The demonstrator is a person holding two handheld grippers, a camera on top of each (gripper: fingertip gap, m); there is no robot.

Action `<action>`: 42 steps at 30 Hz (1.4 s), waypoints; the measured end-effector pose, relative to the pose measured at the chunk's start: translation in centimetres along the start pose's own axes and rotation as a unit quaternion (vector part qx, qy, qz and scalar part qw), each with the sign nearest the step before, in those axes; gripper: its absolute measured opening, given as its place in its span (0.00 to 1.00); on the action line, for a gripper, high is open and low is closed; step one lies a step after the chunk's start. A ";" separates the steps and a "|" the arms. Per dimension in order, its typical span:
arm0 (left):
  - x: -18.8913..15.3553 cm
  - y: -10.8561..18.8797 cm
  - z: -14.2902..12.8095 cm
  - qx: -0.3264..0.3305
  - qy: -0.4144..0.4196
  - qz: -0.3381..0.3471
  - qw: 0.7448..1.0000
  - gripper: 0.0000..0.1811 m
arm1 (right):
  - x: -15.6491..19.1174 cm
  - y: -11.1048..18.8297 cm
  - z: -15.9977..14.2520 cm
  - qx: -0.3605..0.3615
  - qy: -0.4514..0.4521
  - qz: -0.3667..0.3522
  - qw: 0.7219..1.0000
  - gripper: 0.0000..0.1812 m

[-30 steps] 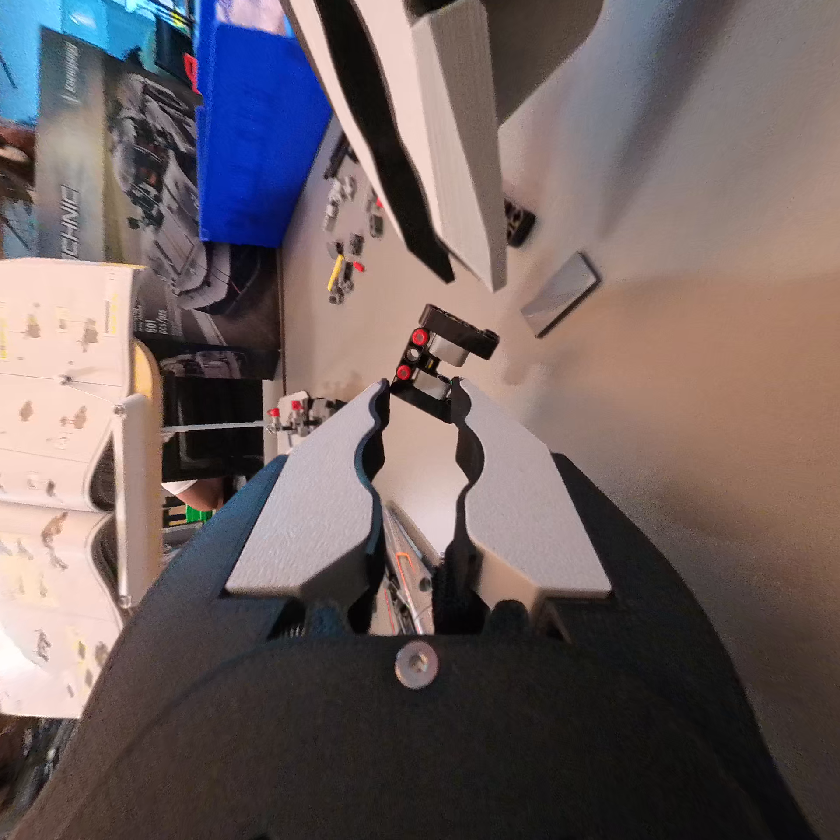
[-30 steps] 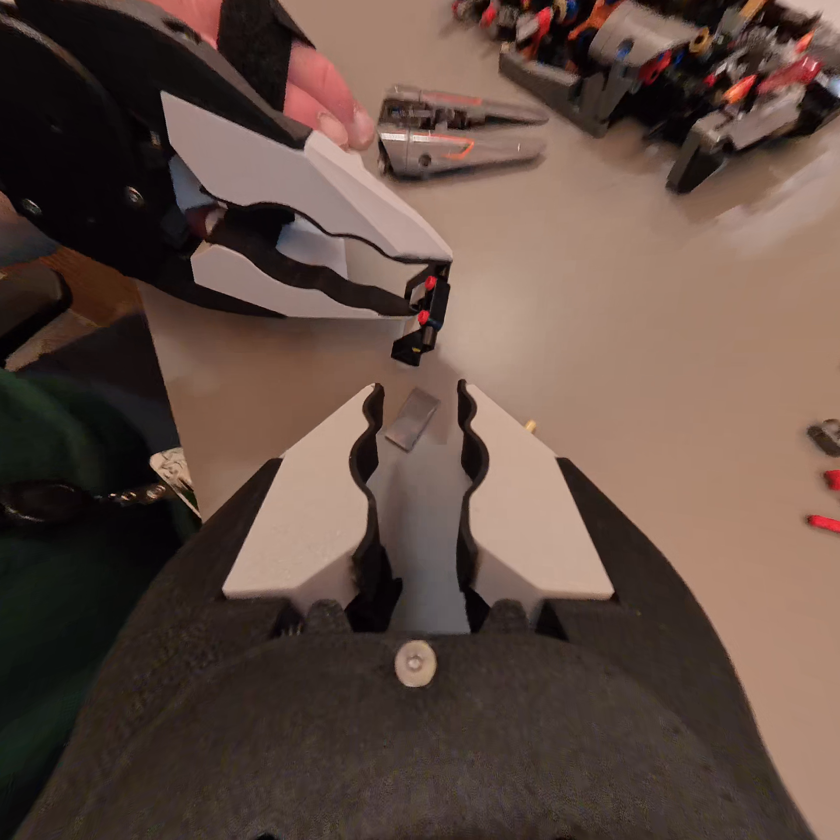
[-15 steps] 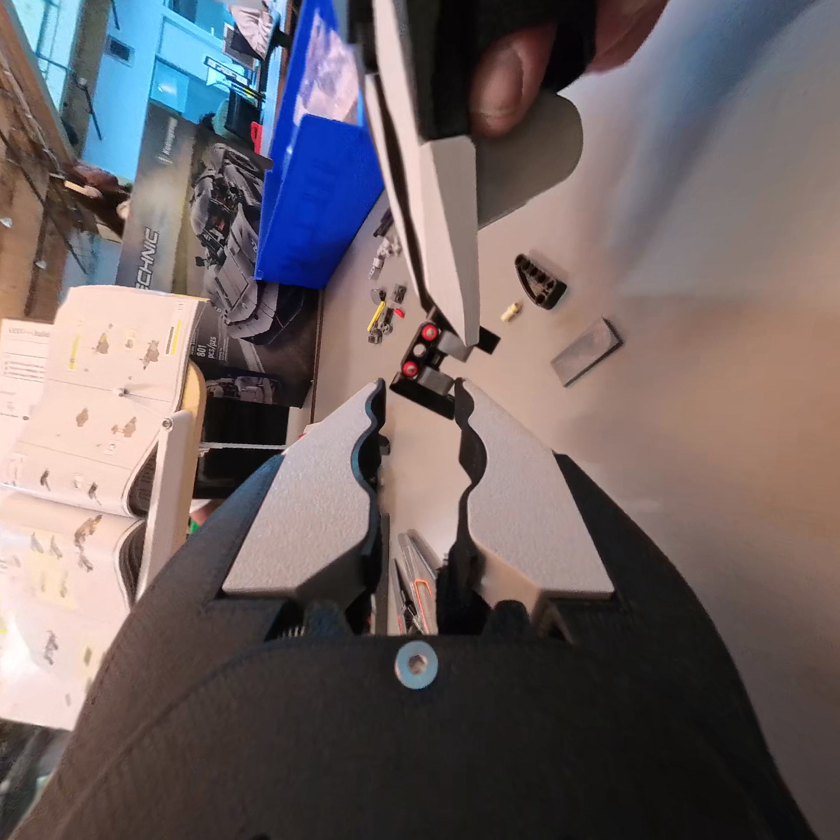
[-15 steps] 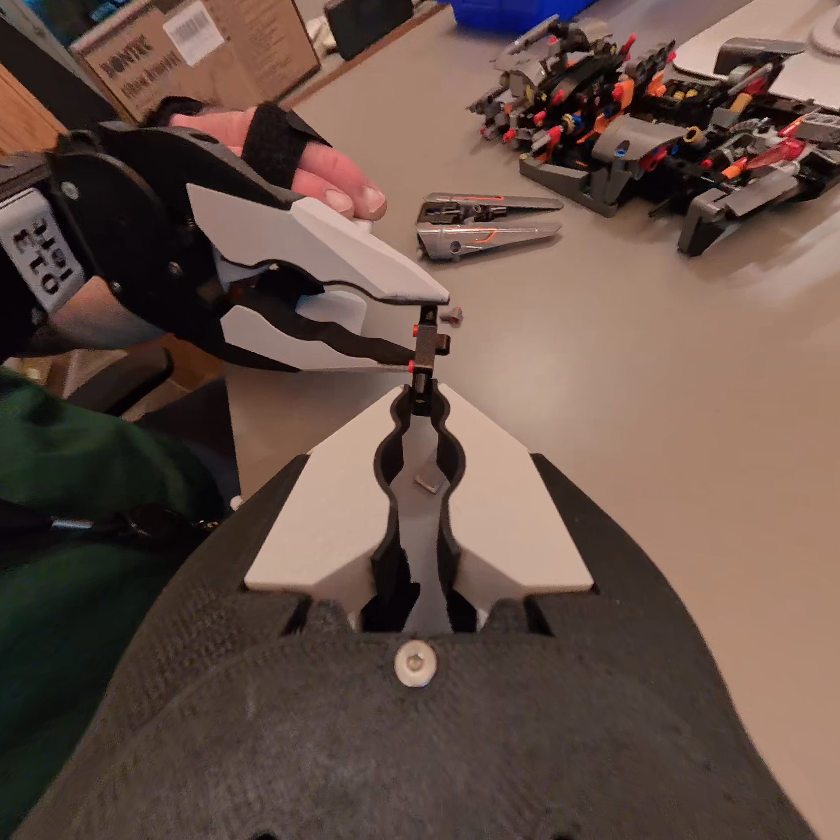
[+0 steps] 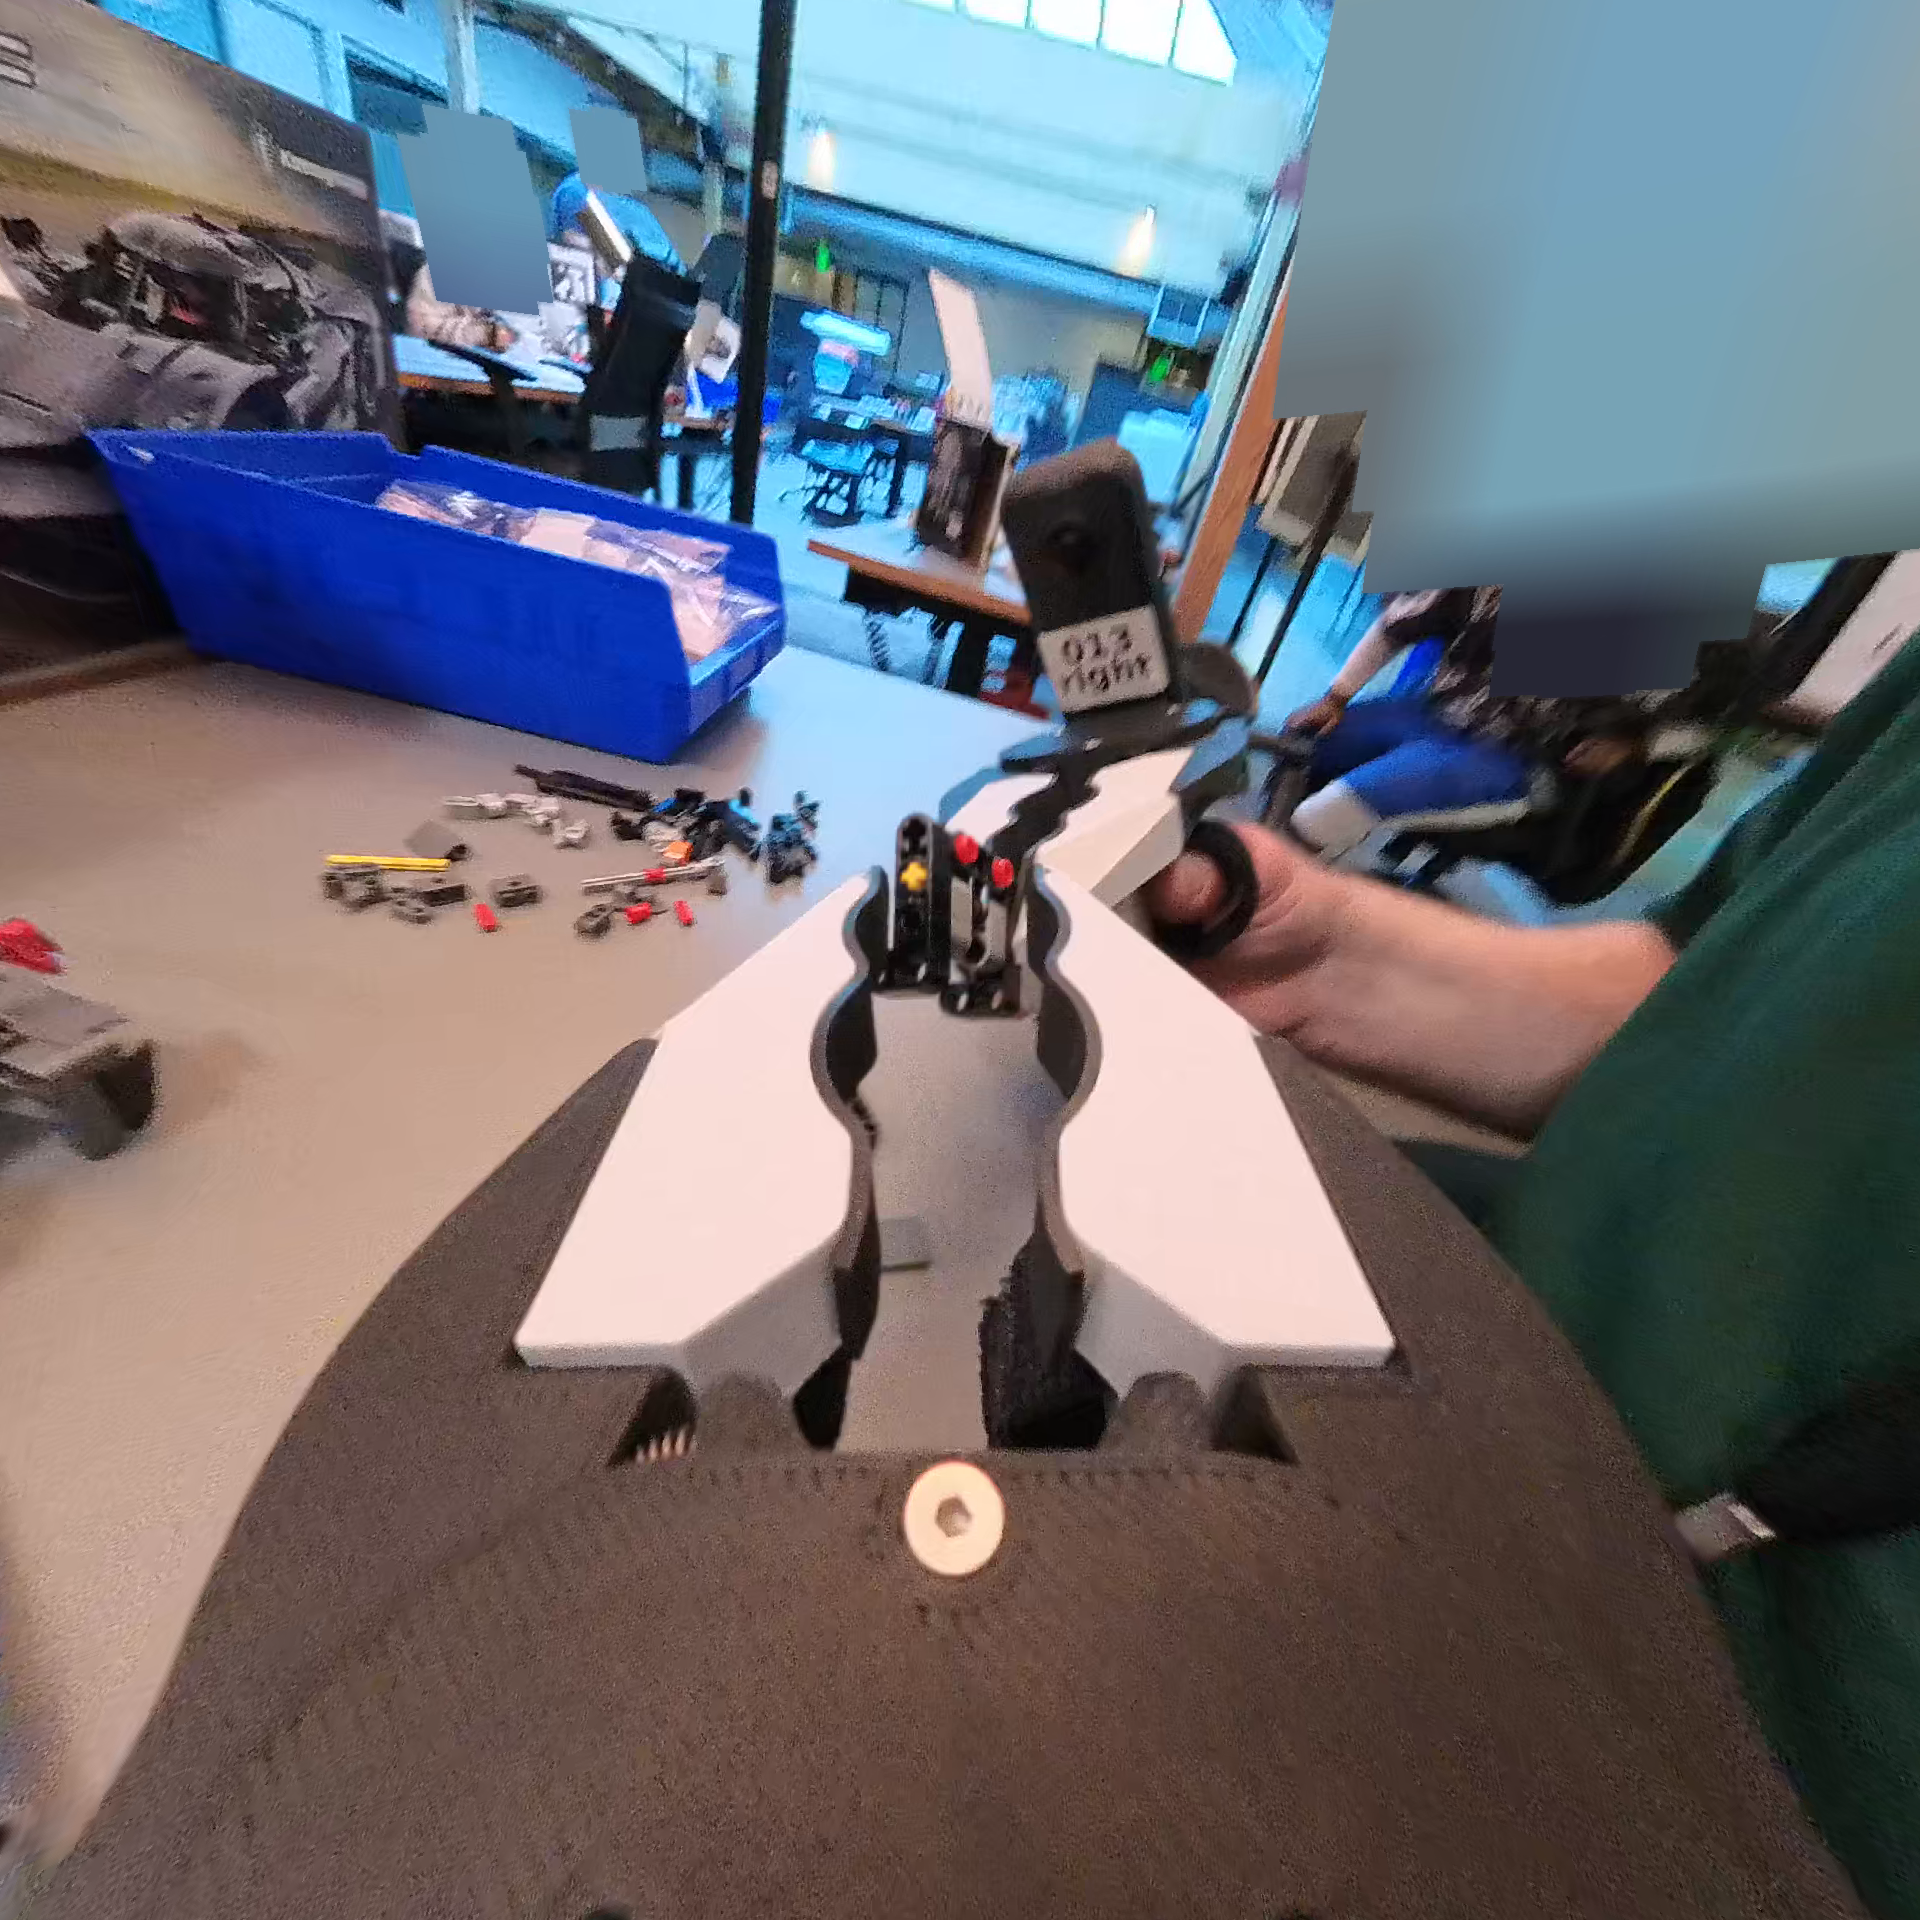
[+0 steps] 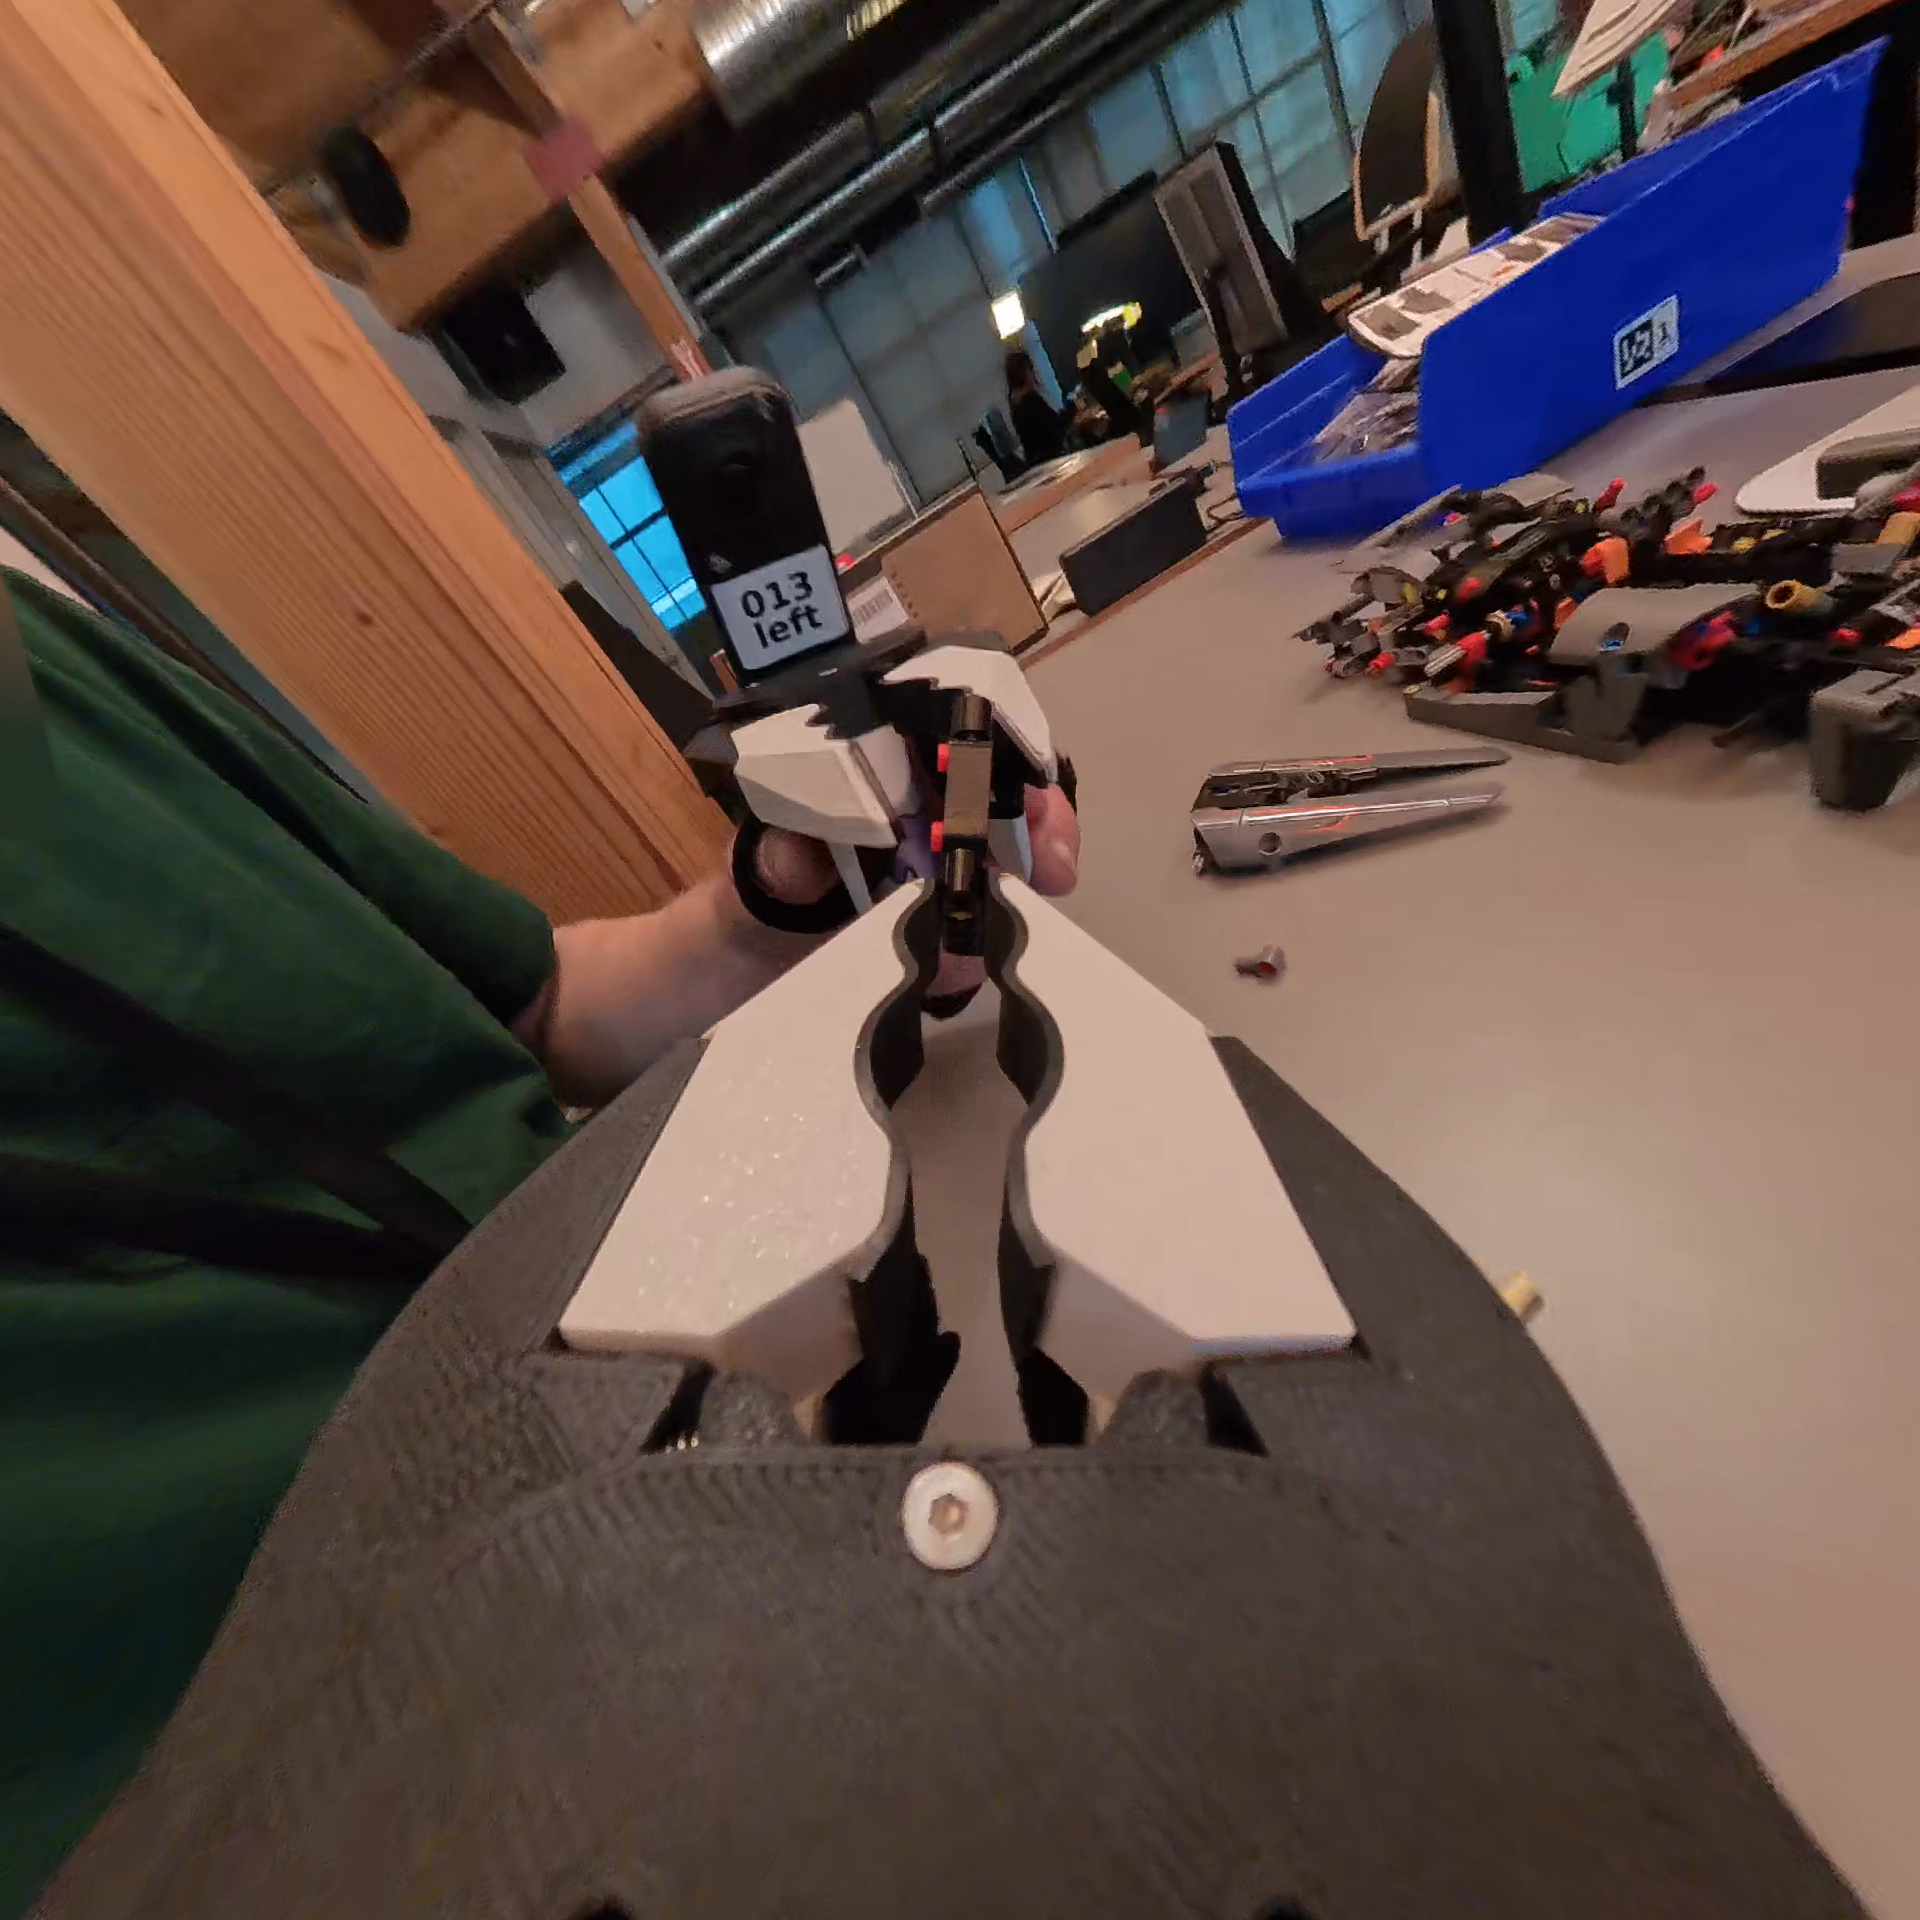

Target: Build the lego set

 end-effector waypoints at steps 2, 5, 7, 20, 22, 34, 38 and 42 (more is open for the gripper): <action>0.1 0.2 0.0 -0.024 0.032 -0.005 0.999 0.07 | 0.1 0.0 -0.2 -0.003 -0.009 0.010 1.000 0.03; 0.1 0.4 0.1 -0.041 0.061 -0.016 0.997 0.05 | 0.3 -0.1 -0.2 -0.026 -0.022 0.022 0.999 0.03; 0.2 0.4 0.1 -0.046 0.070 -0.012 0.996 0.06 | 0.3 -0.2 -0.2 -0.044 -0.028 0.025 0.998 0.03; 0.3 1.1 -0.1 -0.083 0.137 -0.032 0.987 0.08 | 0.6 -0.6 0.0 -0.104 -0.042 0.044 0.993 0.03; 0.3 1.2 -0.1 -0.088 0.139 -0.036 0.986 0.07 | 0.7 -0.7 0.0 -0.106 -0.044 0.046 0.992 0.03; 1.8 3.3 0.3 -0.069 0.102 -0.003 0.992 0.07 | -0.4 -0.1 -0.4 0.025 0.013 -0.030 0.999 0.18; 3.0 4.3 0.0 -0.013 0.053 0.033 0.998 0.07 | -2.6 1.1 -2.1 0.238 0.124 -0.153 0.951 0.17; 3.2 4.4 -0.7 0.027 0.017 0.047 0.998 0.07 | -2.8 0.8 -3.9 0.326 0.105 -0.188 0.920 0.14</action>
Point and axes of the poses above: each gripper's, where its closed fingertips meet, y back along the fingers, z out of its top, x = y × z across the jaws, the point moved 7 cm from there along y, back along the fingers, and after that the axes turned 14 degrees about -x, right-handed, at the moved point
